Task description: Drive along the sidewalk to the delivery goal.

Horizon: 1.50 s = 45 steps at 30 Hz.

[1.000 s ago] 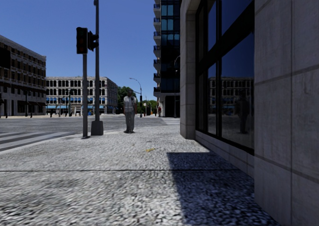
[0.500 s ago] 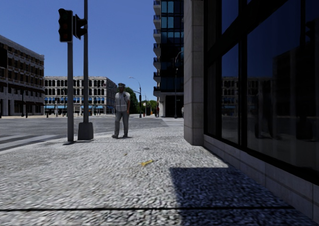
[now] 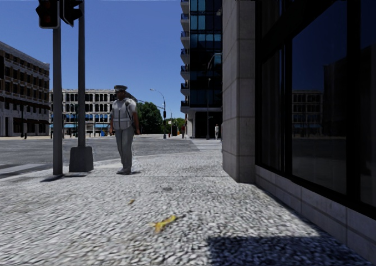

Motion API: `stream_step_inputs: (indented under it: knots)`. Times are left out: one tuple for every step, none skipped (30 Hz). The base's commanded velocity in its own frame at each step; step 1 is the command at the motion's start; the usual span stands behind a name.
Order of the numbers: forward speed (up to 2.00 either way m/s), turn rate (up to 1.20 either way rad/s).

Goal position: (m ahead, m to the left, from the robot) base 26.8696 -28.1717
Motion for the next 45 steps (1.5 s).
stream_step_inputs:
  knots:
    - [2.00, 0.00]
    - [2.00, 0.00]
    - [2.00, 0.00]
    - [2.00, 0.00]
    - [2.00, 0.00]
    - [2.00, 0.00]
    - [2.00, 0.00]
    - [2.00, 0.00]
    - [2.00, 0.00]
    - [2.00, 0.00]
    - [2.00, 0.00]
    - [2.00, 0.00]
    - [2.00, 0.00]
    - [2.00, 0.00]
    - [2.00, 0.00]
    - [2.00, 0.00]
    - [2.00, 0.00]
    - [2.00, 0.00]
    - [2.00, 0.00]
    - [2.00, 0.00]
    - [2.00, 0.00]
    - [2.00, 0.00]
    - [2.00, 0.00]
    - [2.00, 0.00]
    - [2.00, 0.00]
    - [2.00, 0.00]
    - [2.00, 0.00]
    - [2.00, 0.00]
    - [2.00, 0.00]
    - [2.00, 0.00]
    - [2.00, 0.00]
    - [2.00, 0.00]
    - [2.00, 0.00]
    - [2.00, 0.00]
    - [2.00, 0.00]
    - [2.00, 0.00]
    - [2.00, 0.00]
    - [2.00, 0.00]
    - [2.00, 0.00]
    - [2.00, 0.00]
    - [2.00, 0.00]
    - [2.00, 0.00]
    - [2.00, 0.00]
    - [2.00, -0.01]
    - [2.00, -0.01]
